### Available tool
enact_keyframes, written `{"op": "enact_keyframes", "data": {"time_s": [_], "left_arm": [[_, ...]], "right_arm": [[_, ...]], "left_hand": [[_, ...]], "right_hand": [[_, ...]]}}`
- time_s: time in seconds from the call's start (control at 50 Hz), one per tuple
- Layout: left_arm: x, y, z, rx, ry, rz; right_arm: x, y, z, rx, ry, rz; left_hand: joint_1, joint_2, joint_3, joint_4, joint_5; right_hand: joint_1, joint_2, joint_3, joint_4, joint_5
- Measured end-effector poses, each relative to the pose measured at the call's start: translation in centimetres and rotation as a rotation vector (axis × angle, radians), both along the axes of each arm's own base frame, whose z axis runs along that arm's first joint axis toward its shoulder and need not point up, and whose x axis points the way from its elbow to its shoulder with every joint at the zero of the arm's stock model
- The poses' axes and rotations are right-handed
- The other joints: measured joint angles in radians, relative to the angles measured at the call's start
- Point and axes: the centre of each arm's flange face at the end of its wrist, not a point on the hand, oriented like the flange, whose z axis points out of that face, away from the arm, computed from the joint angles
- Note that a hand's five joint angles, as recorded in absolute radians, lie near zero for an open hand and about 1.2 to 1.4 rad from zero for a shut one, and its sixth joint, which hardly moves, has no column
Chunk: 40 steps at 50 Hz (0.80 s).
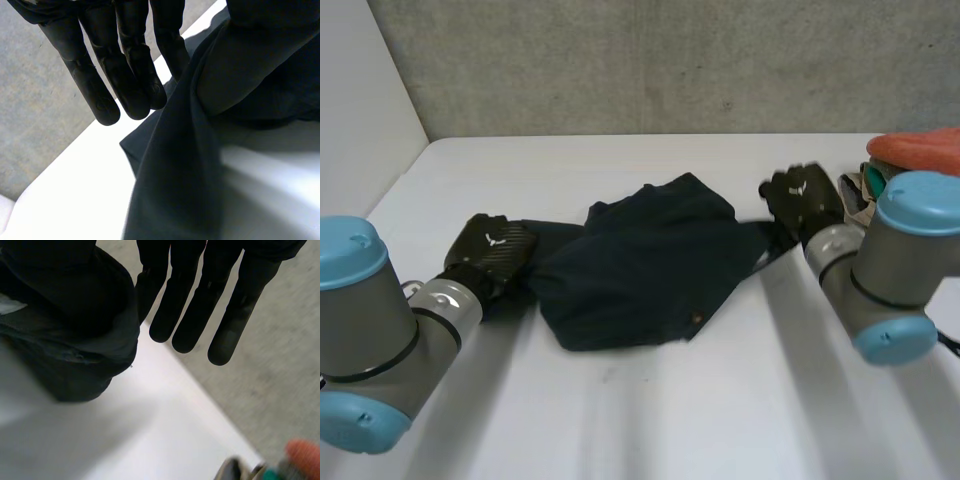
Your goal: Fold the laundry.
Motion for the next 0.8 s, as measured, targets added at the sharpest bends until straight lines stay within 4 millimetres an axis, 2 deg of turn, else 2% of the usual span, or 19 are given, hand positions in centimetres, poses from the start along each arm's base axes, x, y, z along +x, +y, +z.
{"op": "enact_keyframes", "data": {"time_s": [0.04, 0.08, 0.18, 0.26, 0.34, 0.42, 0.46, 0.48, 0.5, 0.52, 0.54, 0.56, 0.6, 0.7, 0.8], "left_arm": [[-0.5, 0.7, 0.5, -0.003, 0.012, -0.013], [-1.2, 1.8, 1.0, -0.008, 0.030, -0.031], [-2.9, 4.1, 1.5, -0.014, 0.062, -0.065], [-4.3, 5.4, 0.6, -0.001, 0.064, -0.075], [-5.3, 5.7, -1.1, 0.014, 0.041, -0.075], [-6.1, 5.5, -3.4, 0.029, -0.004, -0.079], [-6.4, 5.5, -4.1, 0.031, -0.023, -0.086], [-6.6, 5.5, -4.4, 0.028, -0.034, -0.093], [-6.8, 5.5, -4.5, 0.024, -0.040, -0.099], [-6.9, 5.5, -4.4, 0.019, -0.043, -0.105], [-7.0, 5.6, -4.2, 0.010, -0.045, -0.111], [-7.1, 5.7, -3.7, -0.001, -0.042, -0.117], [-7.1, 5.8, -2.5, -0.026, -0.030, -0.121], [-6.0, 5.6, 1.1, -0.071, 0.017, -0.086], [-3.7, 5.2, 3.1, -0.035, 0.039, -0.017]], "right_arm": [[0.2, -1.2, 0.3, -0.042, -0.014, 0.015], [0.9, -3.7, 0.8, -0.134, -0.042, 0.057], [2.4, -7.6, 1.0, -0.286, -0.093, 0.130], [3.8, -10.0, 0.6, -0.373, -0.168, 0.180], [4.8, -11.2, -1.1, -0.375, -0.234, 0.220], [5.5, -11.6, -3.3, -0.335, -0.249, 0.236], [5.6, -11.6, -4.0, -0.316, -0.242, 0.225], [5.6, -11.6, -4.1, -0.306, -0.237, 0.212], [5.5, -11.6, -4.1, -0.301, -0.232, 0.202], [5.4, -11.6, -3.9, -0.296, -0.228, 0.187], [5.3, -11.6, -3.5, -0.291, -0.223, 0.170], [5.1, -11.5, -3.1, -0.287, -0.218, 0.156], [4.7, -11.2, -1.8, -0.275, -0.206, 0.128], [3.2, -9.6, 1.3, -0.194, -0.166, 0.071], [1.4, -7.0, 3.3, -0.061, -0.107, 0.012]], "left_hand": [[0.000, 0.000, 0.000, 0.000, 0.000], [0.000, 0.000, 0.000, 0.000, 0.000], [0.000, 0.002, 0.000, 0.000, 0.000], [0.000, 0.002, 0.000, 0.000, 0.000], [0.000, 0.002, 0.000, 0.000, 0.000], [0.000, -0.005, -0.005, -0.006, 0.000], [-0.276, -0.285, -0.261, -0.268, -0.234], [-0.537, -0.512, -0.503, -0.516, -0.477], [-0.537, -0.512, -0.503, -0.516, -0.477], [-0.737, -0.736, -0.720, -0.736, -0.694], [-0.763, -0.765, -0.761, -0.769, -0.727], [-0.851, -0.893, -0.888, -0.899, -0.860], [-0.918, -0.971, -0.967, -0.981, -0.930], [-0.930, -0.986, -0.979, -0.995, -0.932], [-0.930, -0.986, -0.979, -0.995, -0.932]], "right_hand": [[0.000, 0.000, 0.000, 0.000, 0.000], [0.000, 0.000, 0.000, 0.000, 0.000], [0.000, 0.000, 0.000, 0.000, 0.000], [0.000, 0.000, 0.000, 0.000, 0.000], [0.000, 0.000, 0.000, 0.000, 0.000], [-0.016, -0.013, -0.014, -0.013, -0.005], [-0.304, -0.305, -0.298, -0.296, -0.290], [-0.468, -0.490, -0.476, -0.475, -0.475], [-0.648, -0.671, -0.652, -0.650, -0.638], [-0.785, -0.817, -0.799, -0.798, -0.799], [-0.877, -0.914, -0.905, -0.909, -0.891], [-0.898, -0.952, -0.948, -0.951, -0.924], [-0.904, -0.977, -0.978, -0.982, -0.941], [-0.904, -0.977, -0.980, -0.986, -0.941], [-0.904, -0.977, -0.980, -0.986, -0.941]]}}
